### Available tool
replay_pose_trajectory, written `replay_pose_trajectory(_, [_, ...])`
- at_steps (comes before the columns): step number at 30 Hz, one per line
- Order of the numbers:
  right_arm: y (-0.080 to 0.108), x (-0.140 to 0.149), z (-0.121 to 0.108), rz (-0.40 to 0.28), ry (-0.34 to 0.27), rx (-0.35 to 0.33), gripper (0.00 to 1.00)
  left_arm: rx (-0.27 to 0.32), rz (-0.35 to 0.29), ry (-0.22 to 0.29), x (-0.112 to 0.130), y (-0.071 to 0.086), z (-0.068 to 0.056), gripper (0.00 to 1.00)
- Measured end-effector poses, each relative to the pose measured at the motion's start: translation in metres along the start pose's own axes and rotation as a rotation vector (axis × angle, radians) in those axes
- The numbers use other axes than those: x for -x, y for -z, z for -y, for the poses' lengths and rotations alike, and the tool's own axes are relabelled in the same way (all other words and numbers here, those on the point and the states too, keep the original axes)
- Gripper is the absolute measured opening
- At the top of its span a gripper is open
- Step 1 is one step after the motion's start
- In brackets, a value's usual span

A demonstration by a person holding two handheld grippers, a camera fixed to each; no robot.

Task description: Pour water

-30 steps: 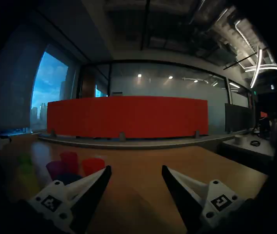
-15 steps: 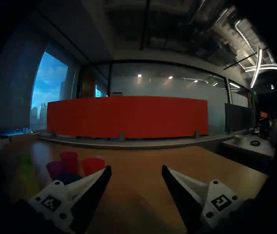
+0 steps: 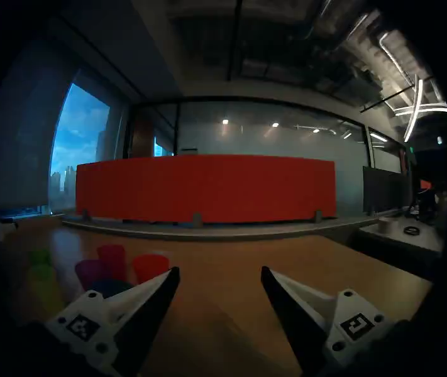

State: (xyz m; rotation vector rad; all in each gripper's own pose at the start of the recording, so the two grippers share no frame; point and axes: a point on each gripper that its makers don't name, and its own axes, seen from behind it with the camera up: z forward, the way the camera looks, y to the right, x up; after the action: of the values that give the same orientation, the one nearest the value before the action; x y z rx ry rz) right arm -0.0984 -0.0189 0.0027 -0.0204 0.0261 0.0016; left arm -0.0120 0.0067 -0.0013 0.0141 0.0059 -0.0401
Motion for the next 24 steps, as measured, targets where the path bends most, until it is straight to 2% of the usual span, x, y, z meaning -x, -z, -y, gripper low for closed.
replay_pose_trajectory(24, [-0.0008, 0.0005, 0.0004, 0.0, 0.0, 0.0, 1.0, 0.001, 0.0, 0.001, -0.0001, -0.0018, 0.0001, 0.98])
